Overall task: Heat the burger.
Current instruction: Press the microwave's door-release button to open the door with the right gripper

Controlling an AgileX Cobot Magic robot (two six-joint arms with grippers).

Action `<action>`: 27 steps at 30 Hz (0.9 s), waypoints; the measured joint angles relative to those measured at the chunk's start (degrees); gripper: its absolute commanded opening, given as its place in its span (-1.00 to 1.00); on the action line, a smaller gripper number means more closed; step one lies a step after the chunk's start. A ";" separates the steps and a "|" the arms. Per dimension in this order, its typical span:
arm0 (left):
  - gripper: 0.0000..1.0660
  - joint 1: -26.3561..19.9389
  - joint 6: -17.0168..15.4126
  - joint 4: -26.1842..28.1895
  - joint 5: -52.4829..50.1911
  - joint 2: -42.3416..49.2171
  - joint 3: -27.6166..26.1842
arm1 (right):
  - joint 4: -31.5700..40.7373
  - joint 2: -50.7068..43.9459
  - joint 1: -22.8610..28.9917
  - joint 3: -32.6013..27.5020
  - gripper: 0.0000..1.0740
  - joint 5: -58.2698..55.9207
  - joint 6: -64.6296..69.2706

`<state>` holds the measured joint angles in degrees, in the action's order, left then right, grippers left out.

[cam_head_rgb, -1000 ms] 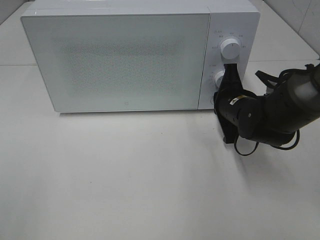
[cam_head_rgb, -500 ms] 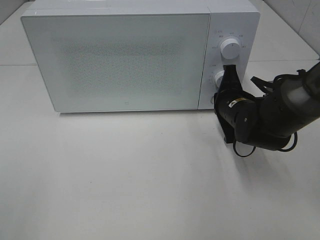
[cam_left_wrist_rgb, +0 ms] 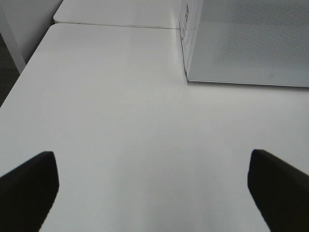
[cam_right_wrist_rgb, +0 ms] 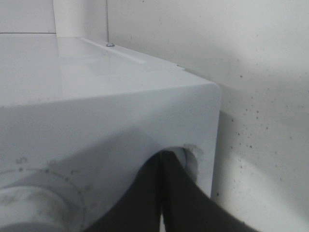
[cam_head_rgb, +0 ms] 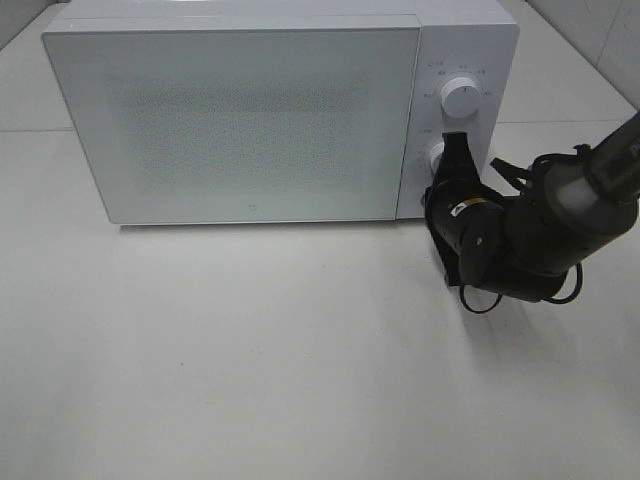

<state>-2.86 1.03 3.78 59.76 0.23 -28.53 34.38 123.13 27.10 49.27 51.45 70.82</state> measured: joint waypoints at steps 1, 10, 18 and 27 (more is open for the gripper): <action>0.90 0.00 0.00 0.00 0.00 0.00 0.00 | 0.11 0.52 0.11 0.29 -1.00 0.34 0.00; 0.90 0.00 0.00 0.00 0.00 0.00 0.00 | 1.03 0.92 0.23 0.74 -1.00 0.69 -0.29; 0.90 0.00 0.00 0.00 0.00 0.00 0.00 | 1.03 0.92 0.23 0.74 -1.00 0.69 -0.40; 0.90 0.00 0.00 0.00 0.00 0.00 0.00 | 1.03 0.80 0.23 0.74 -1.00 0.23 -0.40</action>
<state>-2.86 1.03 3.78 59.76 0.23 -28.53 35.41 123.93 27.33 50.02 51.68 70.42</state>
